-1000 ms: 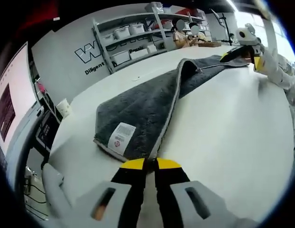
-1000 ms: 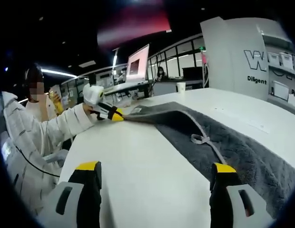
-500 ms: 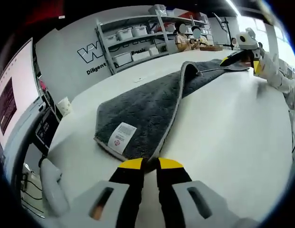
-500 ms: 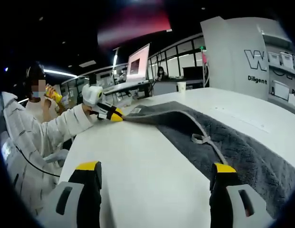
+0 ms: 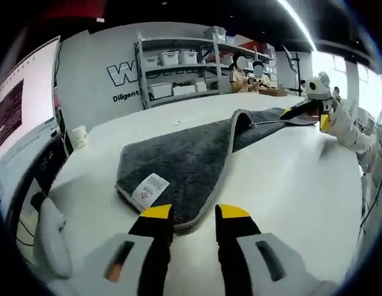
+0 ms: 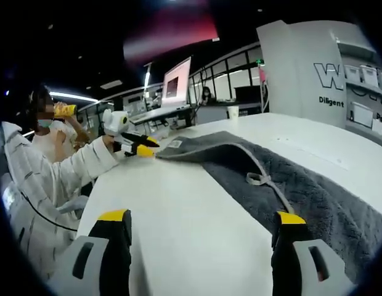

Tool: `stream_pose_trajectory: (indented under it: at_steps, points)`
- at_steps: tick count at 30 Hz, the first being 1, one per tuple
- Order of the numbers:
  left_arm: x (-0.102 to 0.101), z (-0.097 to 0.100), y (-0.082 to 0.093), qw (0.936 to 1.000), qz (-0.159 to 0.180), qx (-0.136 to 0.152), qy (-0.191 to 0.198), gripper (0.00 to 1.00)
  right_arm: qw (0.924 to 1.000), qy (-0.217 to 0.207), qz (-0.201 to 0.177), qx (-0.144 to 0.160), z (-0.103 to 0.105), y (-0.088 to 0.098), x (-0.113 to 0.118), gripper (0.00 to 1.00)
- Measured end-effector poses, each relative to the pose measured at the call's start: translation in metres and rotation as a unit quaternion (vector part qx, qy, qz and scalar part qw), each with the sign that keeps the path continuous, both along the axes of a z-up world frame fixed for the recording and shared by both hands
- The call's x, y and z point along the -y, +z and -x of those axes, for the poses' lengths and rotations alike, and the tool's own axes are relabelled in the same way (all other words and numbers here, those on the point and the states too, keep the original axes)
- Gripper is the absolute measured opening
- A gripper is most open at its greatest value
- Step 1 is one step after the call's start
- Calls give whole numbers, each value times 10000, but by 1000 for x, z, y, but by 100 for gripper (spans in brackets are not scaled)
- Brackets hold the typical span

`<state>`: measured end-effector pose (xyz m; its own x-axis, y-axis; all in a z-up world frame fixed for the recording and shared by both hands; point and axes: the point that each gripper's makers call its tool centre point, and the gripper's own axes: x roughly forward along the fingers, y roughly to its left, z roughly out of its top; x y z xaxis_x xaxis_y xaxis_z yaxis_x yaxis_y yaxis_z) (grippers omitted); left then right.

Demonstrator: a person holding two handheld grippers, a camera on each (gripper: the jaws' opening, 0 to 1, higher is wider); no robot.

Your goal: Open the folded towel by lifting each exposed corner and separating the folded layers until the towel lies flat within the target outline without major curled edges

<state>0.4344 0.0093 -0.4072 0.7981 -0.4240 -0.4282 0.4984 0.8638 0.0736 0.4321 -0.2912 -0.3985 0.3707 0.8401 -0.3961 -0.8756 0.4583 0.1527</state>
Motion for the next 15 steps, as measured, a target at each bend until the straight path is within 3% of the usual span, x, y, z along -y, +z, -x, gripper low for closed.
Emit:
stream_pose_trajectory:
  at_steps: [4, 6, 7, 9, 11, 15]
  points:
    - [5, -1, 3, 10000, 29, 69, -33, 38, 10000, 11, 7, 3, 0, -1, 0, 94]
    - [13, 0, 4, 9997, 208, 52, -120, 42, 10000, 6, 2, 3, 0, -1, 0, 94]
    - [22, 2, 6, 9988, 418, 22, -235, 49, 10000, -9, -32, 11, 0, 1, 0, 94]
    - [26, 1, 6, 9984, 493, 29, -258, 62, 10000, -6, -53, 5, 0, 1, 0, 94]
    - [32, 2, 6, 9985, 466, 13, -296, 71, 10000, -13, -45, 14, 0, 1, 0, 94]
    - [41, 1, 4, 9984, 356, -40, -446, 76, 10000, -22, -38, -4, -1, 0, 1, 94]
